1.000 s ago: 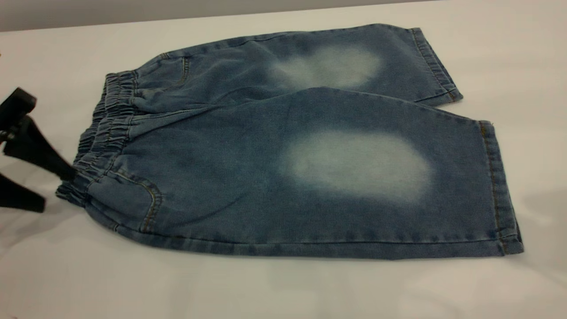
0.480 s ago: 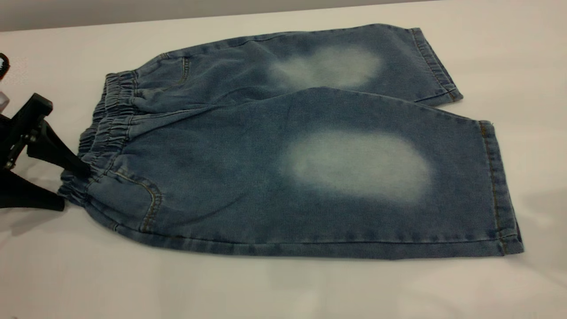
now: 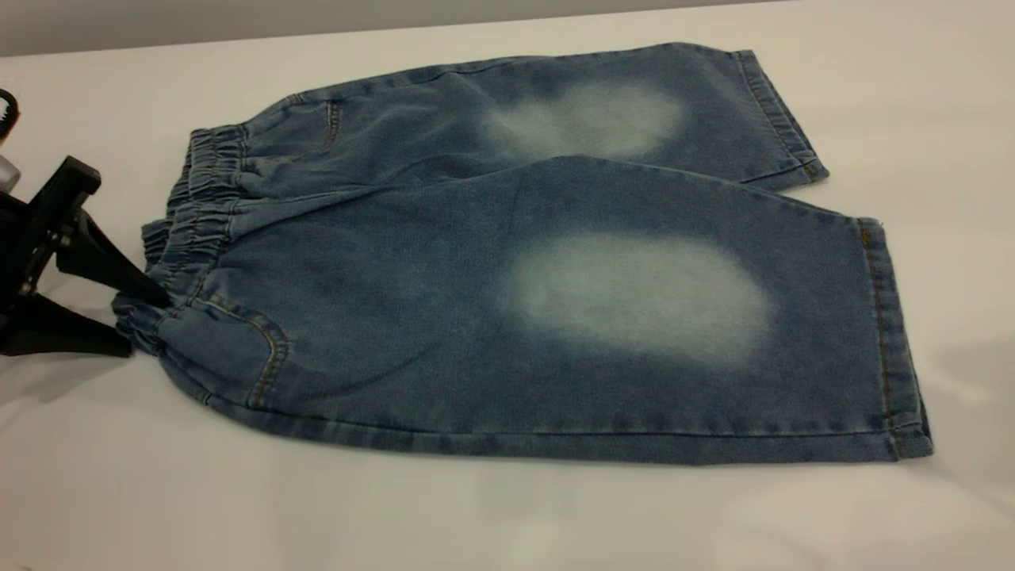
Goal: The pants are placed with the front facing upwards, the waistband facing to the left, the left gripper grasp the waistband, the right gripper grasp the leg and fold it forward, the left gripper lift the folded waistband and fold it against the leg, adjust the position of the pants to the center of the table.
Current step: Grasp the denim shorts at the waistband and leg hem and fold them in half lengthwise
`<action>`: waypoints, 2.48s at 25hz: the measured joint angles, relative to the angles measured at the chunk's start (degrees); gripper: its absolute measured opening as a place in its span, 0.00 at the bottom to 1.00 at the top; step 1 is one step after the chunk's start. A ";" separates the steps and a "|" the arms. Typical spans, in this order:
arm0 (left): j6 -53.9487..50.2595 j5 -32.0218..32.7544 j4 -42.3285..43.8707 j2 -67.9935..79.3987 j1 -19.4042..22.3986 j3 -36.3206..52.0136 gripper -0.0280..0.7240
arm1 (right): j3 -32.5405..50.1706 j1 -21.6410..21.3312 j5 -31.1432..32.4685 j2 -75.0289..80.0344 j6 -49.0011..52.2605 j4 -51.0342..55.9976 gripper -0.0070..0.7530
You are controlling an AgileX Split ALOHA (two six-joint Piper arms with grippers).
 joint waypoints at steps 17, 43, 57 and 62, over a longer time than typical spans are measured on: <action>5.48 5.83 -2.54 0.20 -0.03 0.00 0.18 | 6.90 0.00 2.21 10.32 -1.07 15.42 0.58; 8.65 8.74 -5.51 -8.20 -2.25 0.12 0.18 | 6.79 0.00 -2.25 48.23 -28.68 35.04 0.58; 8.69 8.90 -5.73 -8.20 -2.25 0.12 0.18 | 4.79 -5.80 -1.25 52.76 -36.21 39.55 0.58; 8.69 8.90 -5.77 -8.20 -2.25 0.12 0.18 | 4.51 -5.80 -2.86 53.95 -36.07 39.58 0.58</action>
